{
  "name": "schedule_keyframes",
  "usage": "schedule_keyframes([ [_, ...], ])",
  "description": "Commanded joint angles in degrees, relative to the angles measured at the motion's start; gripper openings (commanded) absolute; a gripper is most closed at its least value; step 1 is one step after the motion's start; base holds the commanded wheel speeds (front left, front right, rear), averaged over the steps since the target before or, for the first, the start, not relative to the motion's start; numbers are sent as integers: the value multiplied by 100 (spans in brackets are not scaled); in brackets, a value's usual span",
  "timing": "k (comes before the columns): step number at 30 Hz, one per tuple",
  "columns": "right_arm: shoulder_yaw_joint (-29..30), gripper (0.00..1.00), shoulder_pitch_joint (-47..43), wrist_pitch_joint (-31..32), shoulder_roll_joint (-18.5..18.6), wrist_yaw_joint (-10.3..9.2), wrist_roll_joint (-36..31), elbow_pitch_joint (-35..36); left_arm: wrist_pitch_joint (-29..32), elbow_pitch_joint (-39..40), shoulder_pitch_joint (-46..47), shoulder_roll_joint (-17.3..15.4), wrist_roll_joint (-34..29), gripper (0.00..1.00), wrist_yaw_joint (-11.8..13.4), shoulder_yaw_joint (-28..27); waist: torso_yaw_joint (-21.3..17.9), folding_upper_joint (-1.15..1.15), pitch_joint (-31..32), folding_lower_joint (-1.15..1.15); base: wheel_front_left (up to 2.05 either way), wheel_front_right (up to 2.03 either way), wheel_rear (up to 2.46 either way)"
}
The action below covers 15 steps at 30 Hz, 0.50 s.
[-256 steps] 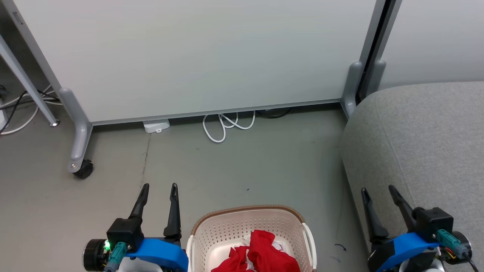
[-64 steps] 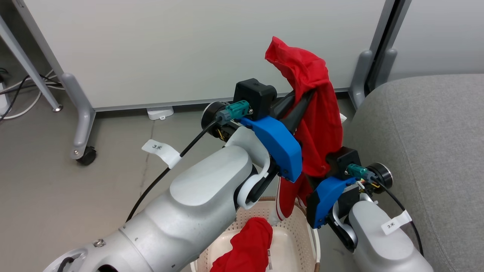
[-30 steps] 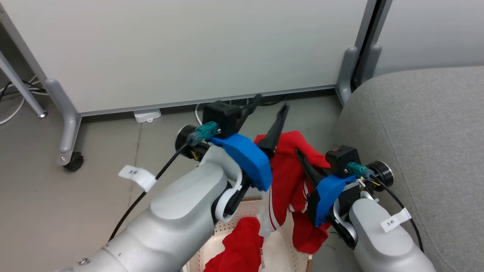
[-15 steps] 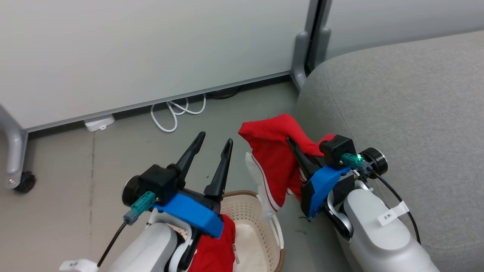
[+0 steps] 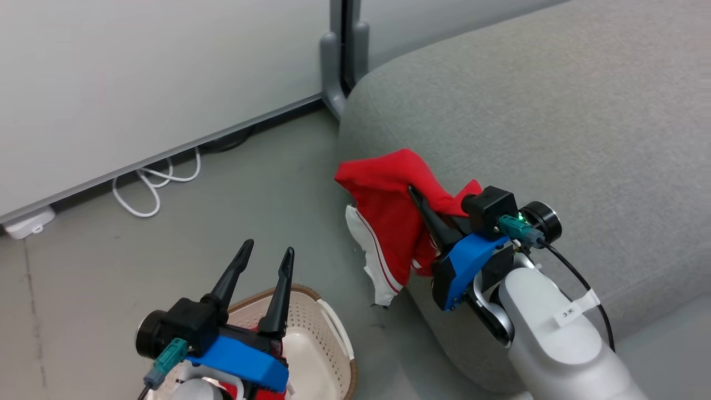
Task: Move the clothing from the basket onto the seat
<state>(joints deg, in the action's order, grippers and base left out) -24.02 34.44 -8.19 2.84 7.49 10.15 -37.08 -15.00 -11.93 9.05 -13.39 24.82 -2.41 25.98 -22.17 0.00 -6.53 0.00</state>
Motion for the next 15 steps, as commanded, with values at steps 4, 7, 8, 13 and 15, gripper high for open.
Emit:
schedule_keyframes([
  [4,49,0,-88,-20,7,2,-31,123,-27,-35,-21,99,-200,100,-117,-153,-612,0,-113,0,0,0,0],
  [7,72,0,-168,-26,7,2,-64,196,-28,-79,-34,156,-298,100,-189,-196,-891,0,-153,0,0,0,0],
  [8,133,0,-202,-34,10,1,-98,214,-27,-95,-13,176,-337,100,-219,-180,-935,0,-183,0,0,0,0],
  [13,512,0,-413,-75,-1,2,-229,388,-27,-260,202,192,-430,100,-348,-50,-1000,0,-325,0,0,0,0],
  [15,634,0,-484,-60,3,2,-292,447,-27,-306,276,199,-464,100,-374,-17,-1008,0,-374,0,0,0,0],
])
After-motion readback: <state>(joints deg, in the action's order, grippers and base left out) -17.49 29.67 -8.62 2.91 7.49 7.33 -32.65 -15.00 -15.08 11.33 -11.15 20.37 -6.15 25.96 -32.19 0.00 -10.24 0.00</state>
